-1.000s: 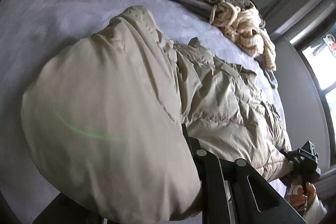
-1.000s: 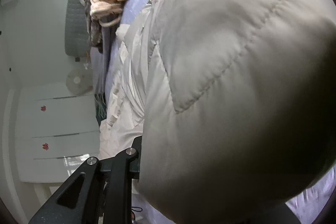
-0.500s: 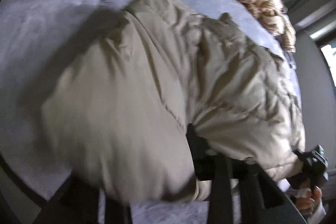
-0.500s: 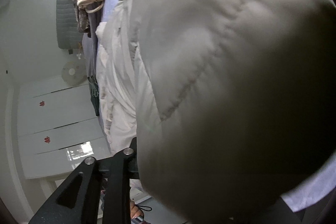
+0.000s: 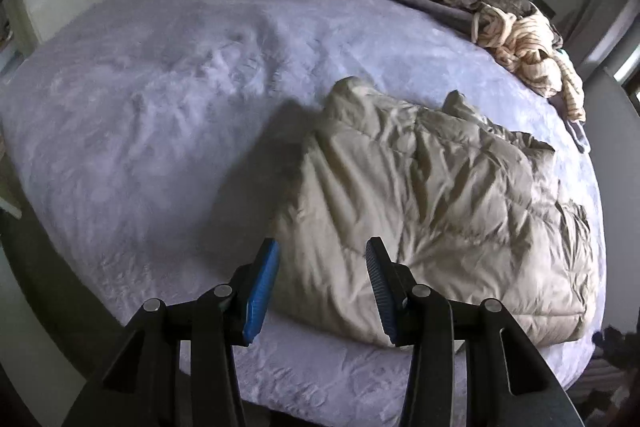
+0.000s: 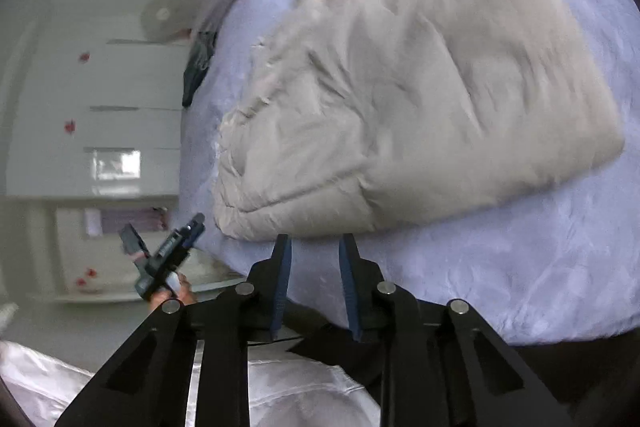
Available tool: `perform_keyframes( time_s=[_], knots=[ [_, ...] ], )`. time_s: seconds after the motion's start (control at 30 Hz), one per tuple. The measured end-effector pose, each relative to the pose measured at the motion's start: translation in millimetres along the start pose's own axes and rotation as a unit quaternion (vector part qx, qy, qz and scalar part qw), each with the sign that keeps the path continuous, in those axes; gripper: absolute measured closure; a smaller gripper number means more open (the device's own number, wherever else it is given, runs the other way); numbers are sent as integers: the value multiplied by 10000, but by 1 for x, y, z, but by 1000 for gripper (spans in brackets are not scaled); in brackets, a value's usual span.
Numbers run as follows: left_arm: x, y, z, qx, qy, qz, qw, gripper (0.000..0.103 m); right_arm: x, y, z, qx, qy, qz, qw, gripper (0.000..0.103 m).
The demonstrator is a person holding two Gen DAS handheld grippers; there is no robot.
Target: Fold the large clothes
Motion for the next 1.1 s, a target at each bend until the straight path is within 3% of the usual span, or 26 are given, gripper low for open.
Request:
perform_keyframes(
  time_s=[0.07, 0.13, 0.2, 0.27, 0.3, 0.5, 0.63, 0.7, 0.87, 0.9, 0.93, 1.1],
  knots=[
    [19, 2, 0, 95, -133, -132, 9998, 56, -5, 3, -18, 39, 360, 510, 9980, 76],
    [53, -3, 6, 141, -512, -530, 9972, 56, -6, 21, -35, 322, 649, 1088, 9914, 76],
    [76, -6, 12, 68, -777, -545, 9955, 56, -5, 41, -44, 457, 784, 1568, 9834, 76],
    [85, -11, 14, 66, -848, -633, 9944, 43, -6, 67, -43, 637, 773, 2070, 9732, 80],
    [86, -14, 14, 55, -871, -760, 9933, 30, -6, 74, -42, 726, 762, 2102, 9720, 80],
    [62, -13, 9, 86, -926, -1016, 9905, 29, -31, 94, -15, 1335, 880, 1853, 9696, 76],
    [38, 9, 10, 324, -815, -884, 9922, 29, -43, 69, -9, 1061, 945, 1640, 9762, 74],
    [30, 18, 12, 403, -775, -812, 9929, 29, -42, 49, -14, 818, 927, 1635, 9788, 66],
    [12, 43, 17, 586, -723, -679, 9933, 28, -24, 18, -21, 452, 717, 1630, 9830, 59],
    [8, 47, 20, 613, -706, -677, 9933, 19, -22, 16, -16, 393, 678, 1633, 9835, 58],
    [4, 50, 23, 639, -679, -688, 9933, 1, -20, 12, -13, 318, 639, 1635, 9840, 58],
    [-11, 63, 40, 761, -614, -812, 9919, 0, -13, 9, -2, 234, 560, 1609, 9851, 51]
  ],
)
Point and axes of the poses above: each gripper's, at about its wrist camera, not at the fingertips, and x roughly the way its jaws point, y to its right, z to its underside, the point moved 7 cm from there along x, roughly the way its jaws point, and after that the axes turned 6 degrees about -y, right-handed, at the moved point
